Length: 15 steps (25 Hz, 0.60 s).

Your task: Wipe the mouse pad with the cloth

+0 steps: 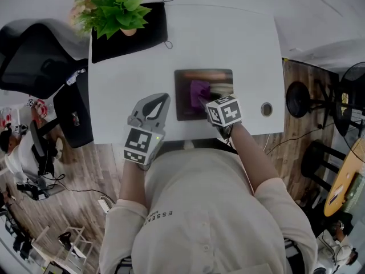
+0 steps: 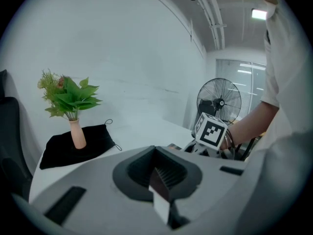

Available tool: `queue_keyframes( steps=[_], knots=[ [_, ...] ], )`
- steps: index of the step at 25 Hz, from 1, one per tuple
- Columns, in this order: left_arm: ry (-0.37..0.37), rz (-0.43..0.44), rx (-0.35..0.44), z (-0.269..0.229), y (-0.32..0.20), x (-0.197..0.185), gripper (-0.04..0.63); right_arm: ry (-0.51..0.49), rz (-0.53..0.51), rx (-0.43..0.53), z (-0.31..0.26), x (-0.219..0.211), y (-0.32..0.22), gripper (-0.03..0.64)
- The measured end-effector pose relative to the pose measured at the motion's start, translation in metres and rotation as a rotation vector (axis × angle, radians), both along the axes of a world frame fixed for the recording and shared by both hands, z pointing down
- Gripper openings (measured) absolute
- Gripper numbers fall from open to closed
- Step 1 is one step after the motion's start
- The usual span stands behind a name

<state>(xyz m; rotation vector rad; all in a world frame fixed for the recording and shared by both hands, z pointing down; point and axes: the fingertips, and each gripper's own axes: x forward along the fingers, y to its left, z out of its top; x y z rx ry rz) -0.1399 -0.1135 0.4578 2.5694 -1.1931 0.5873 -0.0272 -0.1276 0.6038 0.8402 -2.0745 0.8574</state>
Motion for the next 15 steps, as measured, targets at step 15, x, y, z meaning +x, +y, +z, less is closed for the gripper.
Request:
queue_keyframes(
  steps=[15],
  knots=[
    [-0.003,0.034,0.012,-0.003,-0.001,0.059,0.002,0.016,0.096,0.0,0.001,0.09,-0.005,0.101]
  ],
)
